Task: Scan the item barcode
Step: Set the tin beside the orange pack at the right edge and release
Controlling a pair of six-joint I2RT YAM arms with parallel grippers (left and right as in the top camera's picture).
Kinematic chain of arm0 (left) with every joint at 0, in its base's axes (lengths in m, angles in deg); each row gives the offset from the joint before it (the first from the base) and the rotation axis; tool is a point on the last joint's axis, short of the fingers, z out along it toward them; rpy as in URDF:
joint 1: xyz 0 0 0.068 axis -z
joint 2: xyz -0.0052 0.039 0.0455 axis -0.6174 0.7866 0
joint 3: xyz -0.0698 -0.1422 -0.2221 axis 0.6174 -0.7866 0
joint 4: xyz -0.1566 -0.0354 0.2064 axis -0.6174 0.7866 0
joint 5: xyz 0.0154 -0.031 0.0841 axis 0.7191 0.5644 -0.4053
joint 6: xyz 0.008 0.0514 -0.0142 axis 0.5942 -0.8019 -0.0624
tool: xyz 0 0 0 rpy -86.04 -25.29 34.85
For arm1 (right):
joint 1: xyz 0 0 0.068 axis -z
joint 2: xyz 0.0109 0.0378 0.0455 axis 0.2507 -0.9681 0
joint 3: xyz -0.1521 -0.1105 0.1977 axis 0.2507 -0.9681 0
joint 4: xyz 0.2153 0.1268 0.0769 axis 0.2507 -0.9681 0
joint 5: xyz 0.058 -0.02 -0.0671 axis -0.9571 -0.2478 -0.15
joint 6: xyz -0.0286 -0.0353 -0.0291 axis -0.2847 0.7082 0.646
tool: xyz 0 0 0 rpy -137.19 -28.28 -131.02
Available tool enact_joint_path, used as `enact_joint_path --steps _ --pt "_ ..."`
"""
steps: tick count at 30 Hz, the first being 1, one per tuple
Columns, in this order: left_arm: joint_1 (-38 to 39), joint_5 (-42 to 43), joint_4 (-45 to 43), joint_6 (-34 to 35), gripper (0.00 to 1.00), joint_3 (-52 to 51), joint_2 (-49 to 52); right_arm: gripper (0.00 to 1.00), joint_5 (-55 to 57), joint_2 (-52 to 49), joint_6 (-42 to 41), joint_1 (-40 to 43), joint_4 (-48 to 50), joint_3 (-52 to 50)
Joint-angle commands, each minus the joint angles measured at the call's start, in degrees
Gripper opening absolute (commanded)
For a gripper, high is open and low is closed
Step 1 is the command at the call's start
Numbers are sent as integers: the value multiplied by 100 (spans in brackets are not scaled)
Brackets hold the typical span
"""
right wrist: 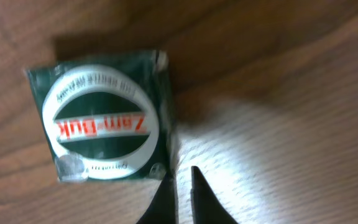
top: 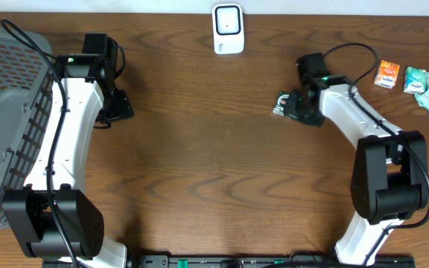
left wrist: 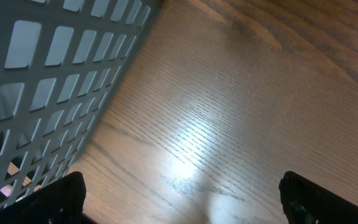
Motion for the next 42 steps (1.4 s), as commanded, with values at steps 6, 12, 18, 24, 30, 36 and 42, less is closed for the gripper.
enact_joint_path --steps 6,12,18,24,30,36,42 --pt "0 -11 20 94 98 55 -17 90 -363 90 260 -144 2 573" --pt "0 -11 22 94 98 55 -17 95 802 -258 -702 -341 127 546" --pt "0 -11 22 94 98 55 -17 87 654 -673 -356 -345 490 544" --pt "0 -11 20 94 98 55 -17 74 535 -754 -291 -350 511 542" --pt "0 -11 20 94 98 55 -17 76 116 -957 289 -348 492 542" --pt "0 -11 22 94 98 55 -17 64 116 -968 299 -350 474 542" --pt "0 -11 20 94 97 55 -17 47 92 -953 490 -350 496 693"
